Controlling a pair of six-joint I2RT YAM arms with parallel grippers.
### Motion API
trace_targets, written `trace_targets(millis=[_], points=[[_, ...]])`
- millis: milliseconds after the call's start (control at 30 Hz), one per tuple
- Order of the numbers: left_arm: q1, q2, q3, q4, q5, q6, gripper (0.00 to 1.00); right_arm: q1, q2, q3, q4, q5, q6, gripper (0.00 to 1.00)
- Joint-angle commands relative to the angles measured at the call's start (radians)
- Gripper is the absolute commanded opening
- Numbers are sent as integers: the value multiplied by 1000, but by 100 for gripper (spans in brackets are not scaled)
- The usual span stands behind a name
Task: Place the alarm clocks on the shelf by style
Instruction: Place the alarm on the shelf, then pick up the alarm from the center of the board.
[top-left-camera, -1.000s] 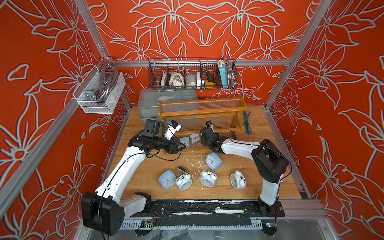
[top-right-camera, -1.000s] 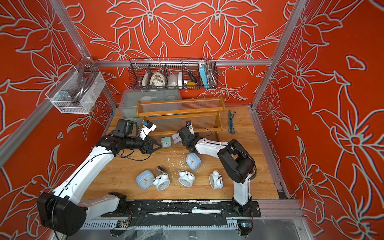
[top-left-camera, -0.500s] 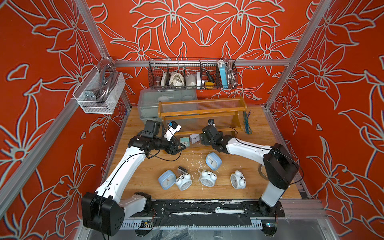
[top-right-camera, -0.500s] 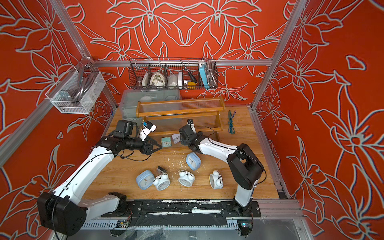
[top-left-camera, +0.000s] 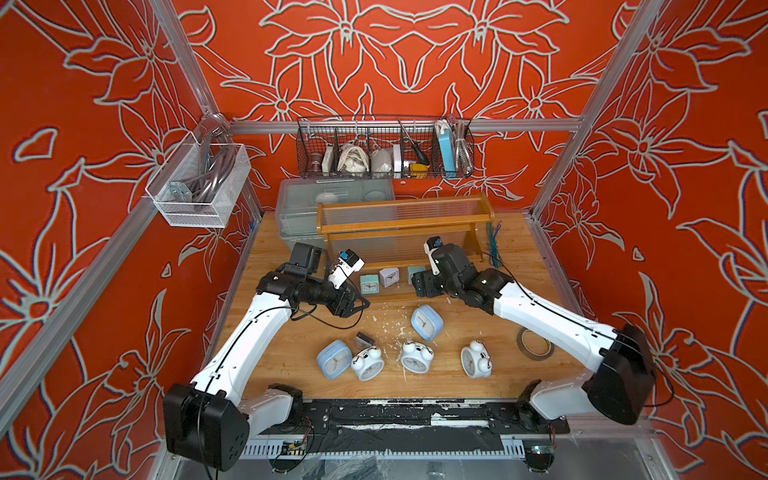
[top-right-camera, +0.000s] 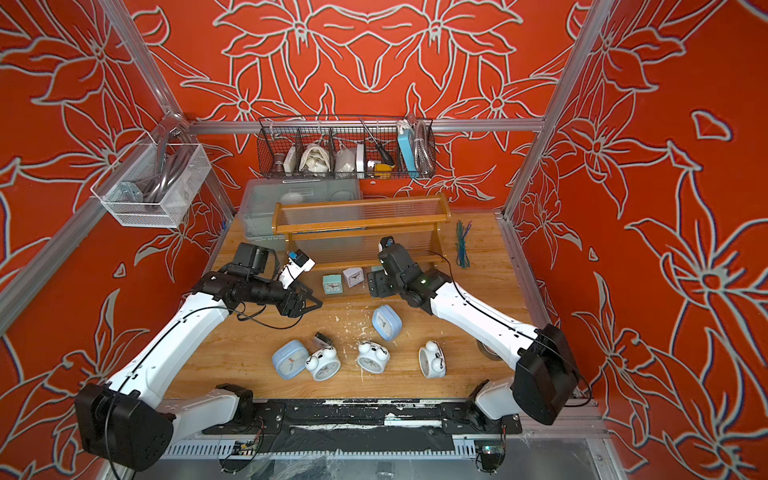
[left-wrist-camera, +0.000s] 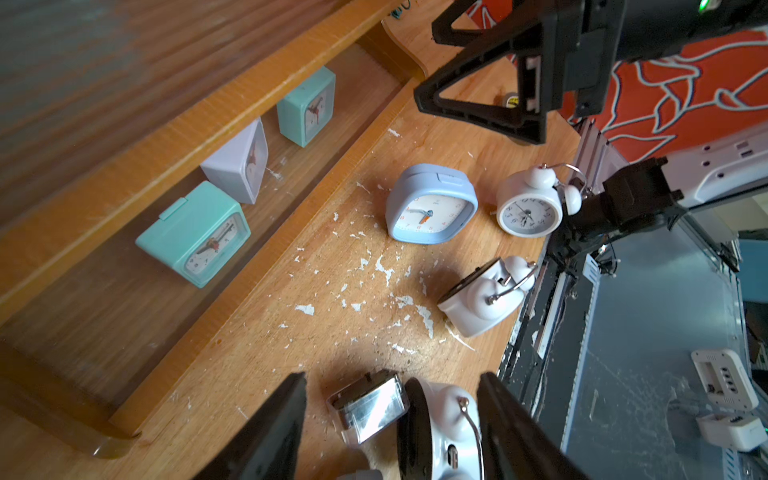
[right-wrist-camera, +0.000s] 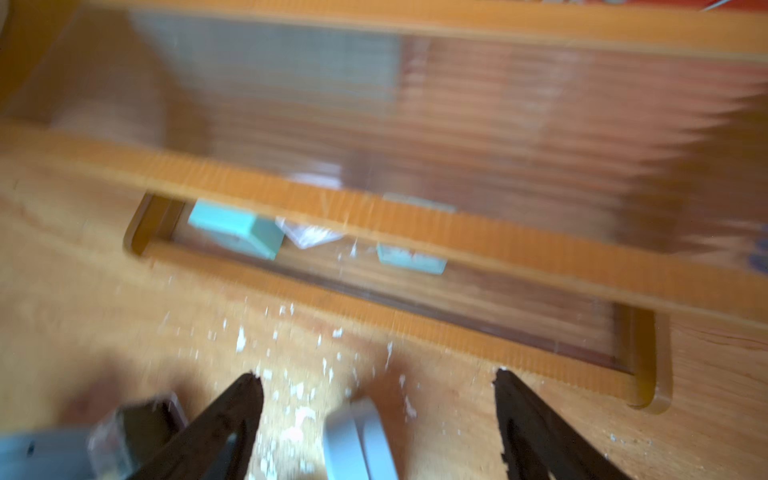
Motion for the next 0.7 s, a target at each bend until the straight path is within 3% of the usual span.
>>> trace_targets(millis=[0, 267, 667], points=[[4, 12, 22, -99, 18, 109, 67, -1, -36, -38, -83, -173, -84, 88], [-23, 54, -25, -179, -149, 201, 68, -1, -88, -76, -53, -283, -155, 86], [-104, 77, -76, -113, -249, 161, 69, 1, 4, -11, -132, -376, -221, 80]])
